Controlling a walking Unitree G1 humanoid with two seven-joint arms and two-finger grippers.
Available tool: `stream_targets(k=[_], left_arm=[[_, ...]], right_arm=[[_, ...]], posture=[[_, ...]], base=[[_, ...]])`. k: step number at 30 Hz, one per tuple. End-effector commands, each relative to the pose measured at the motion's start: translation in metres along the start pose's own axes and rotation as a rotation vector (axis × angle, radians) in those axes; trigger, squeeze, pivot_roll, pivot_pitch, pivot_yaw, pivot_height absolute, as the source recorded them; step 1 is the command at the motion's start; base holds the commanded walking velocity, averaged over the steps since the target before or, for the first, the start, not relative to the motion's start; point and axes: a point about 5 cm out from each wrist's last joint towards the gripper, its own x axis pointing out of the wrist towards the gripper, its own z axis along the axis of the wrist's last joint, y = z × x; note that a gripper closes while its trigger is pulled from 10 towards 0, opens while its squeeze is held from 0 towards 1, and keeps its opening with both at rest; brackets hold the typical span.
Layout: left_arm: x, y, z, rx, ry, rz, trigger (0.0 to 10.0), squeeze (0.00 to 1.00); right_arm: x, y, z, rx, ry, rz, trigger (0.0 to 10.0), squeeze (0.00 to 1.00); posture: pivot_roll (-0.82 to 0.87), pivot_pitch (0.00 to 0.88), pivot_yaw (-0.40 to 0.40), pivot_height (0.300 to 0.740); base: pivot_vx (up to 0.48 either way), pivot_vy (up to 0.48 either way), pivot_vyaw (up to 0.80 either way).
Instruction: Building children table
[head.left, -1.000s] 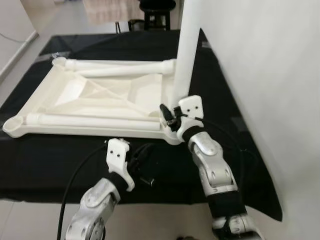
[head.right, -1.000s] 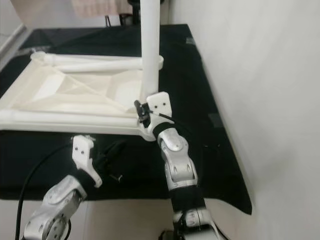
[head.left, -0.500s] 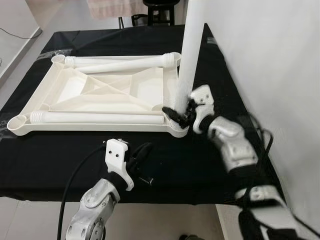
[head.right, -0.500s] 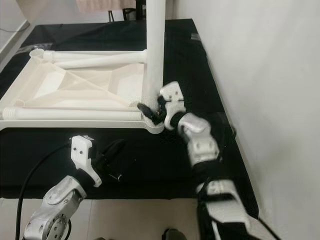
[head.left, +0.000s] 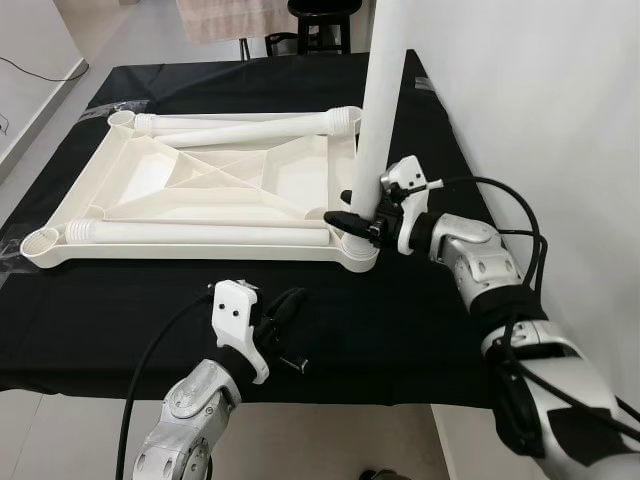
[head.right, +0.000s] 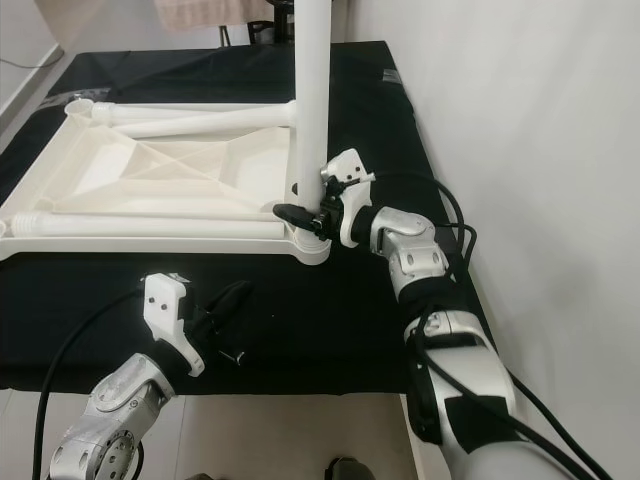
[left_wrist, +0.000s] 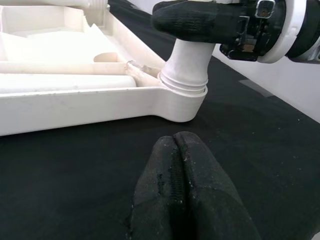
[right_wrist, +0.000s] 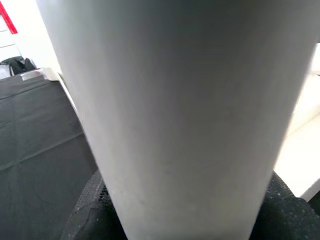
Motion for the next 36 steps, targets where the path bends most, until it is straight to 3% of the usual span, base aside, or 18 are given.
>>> stream_targets(k=[1,7,8,10,12,14,15,16,17,24,25,28,29,32,33,34,35,36], left_arm=[[-0.002,-0.002,-0.004,-0.011,0.02,0.003,10.0,0.0],[-0.003,-0.003,-0.004,-0.015,0.02,0.0,10.0,0.0],[-0.004,-0.003,-0.004,-0.015,0.019,0.001,10.0,0.0],[-0.004,-0.003,-0.004,-0.015,0.019,0.001,10.0,0.0],[-0.005,-0.003,-0.004,-0.013,0.018,0.002,10.0,0.0],[-0.004,-0.001,-0.003,-0.01,0.017,0.005,10.0,0.0],[-0.004,-0.001,-0.003,-0.01,0.017,0.005,10.0,0.0],[-0.004,0.0,-0.003,-0.009,0.017,0.006,10.0,0.0],[-0.004,0.002,-0.003,-0.009,0.018,0.007,10.0,0.0],[-0.002,0.003,-0.004,-0.01,0.02,0.003,10.0,0.0],[-0.001,0.002,-0.003,-0.003,0.014,0.013,10.0,0.0],[0.0,0.002,-0.003,-0.001,0.01,0.023,10.0,0.0],[0.0,0.002,-0.003,-0.003,0.01,0.021,10.0,0.0],[0.001,0.002,-0.003,-0.007,0.011,0.016,10.0,0.0],[0.001,0.002,-0.003,-0.01,0.012,0.014,10.0,0.0],[0.001,0.002,-0.003,-0.01,0.012,0.014,10.0,0.0],[0.001,0.002,-0.003,-0.011,0.013,0.013,10.0,0.0],[0.001,0.002,-0.003,-0.012,0.013,0.011,10.0,0.0]], right_arm=[[0.002,0.001,-0.003,0.051,-0.007,0.031,0.0,0.0],[-0.003,0.0,-0.009,0.054,-0.015,0.022,0.0,0.0],[-0.007,0.001,-0.026,0.031,0.029,-0.092,0.0,0.0],[-0.007,0.001,-0.026,0.031,0.029,-0.092,0.0,0.0],[-0.006,0.001,-0.043,0.028,0.094,-0.292,0.0,0.0],[-0.012,0.018,-0.073,0.085,0.173,-0.782,0.0,0.0],[-0.012,0.018,-0.073,0.085,0.173,-0.782,0.0,0.0],[-0.007,0.038,-0.073,0.058,0.151,-0.795,0.0,0.0],[0.009,0.056,-0.068,-0.013,0.138,-0.666,0.0,0.0],[0.026,0.063,-0.064,-0.049,0.128,-0.515,0.0,0.0],[0.027,0.051,-0.063,0.01,0.108,-0.537,10.0,0.0],[0.027,0.048,-0.059,0.02,0.081,-0.53,10.0,0.0],[0.028,0.048,-0.054,0.025,0.045,-0.477,10.0,1.0],[0.03,0.05,-0.041,0.022,-0.01,-0.411,10.0,1.0],[0.029,0.05,-0.032,0.022,-0.042,-0.351,10.0,0.66],[0.029,0.05,-0.032,0.022,-0.042,-0.351,10.0,0.66],[0.028,0.05,-0.026,0.02,-0.06,-0.314,10.0,0.0],[0.027,0.048,-0.019,0.025,-0.077,-0.226,10.0,0.0]], posture=[[0.07,0.162,-0.003,0.74],[0.07,0.171,-0.002,0.74],[0.06,0.178,-0.013,0.74],[0.06,0.178,-0.013,0.74],[0.04,0.177,-0.015,0.74],[0.03,0.185,-0.005,0.74],[0.03,0.185,-0.005,0.74],[0.04,0.186,0.006,0.74],[0.02,0.181,0.016,0.74],[0.03,0.162,-0.017,0.74],[0.02,0.16,-0.004,0.74],[0.02,0.157,-0.008,0.74],[0.02,0.156,-0.009,0.74],[0.02,0.155,-0.007,0.74],[0.02,0.155,-0.002,0.74],[0.02,0.155,-0.002,0.74],[0.02,0.155,-0.002,0.74],[0.02,0.156,-0.002,0.74]], base=[[0.0,0.0,0.0],[0.0,0.0,0.0],[0.0,0.0,0.0],[0.0,0.0,0.0],[0.0,0.0,0.0],[0.0,0.0,0.0],[0.0,0.0,0.0],[0.0,0.0,0.0],[0.0,0.0,0.0],[0.0,0.0,0.0],[0.0,0.0,0.0],[0.0,0.0,0.0],[0.0,0.0,0.0],[0.0,0.0,0.0],[0.0,0.0,0.0],[0.0,0.0,0.0],[0.0,0.0,0.0],[0.0,0.0,0.0]])
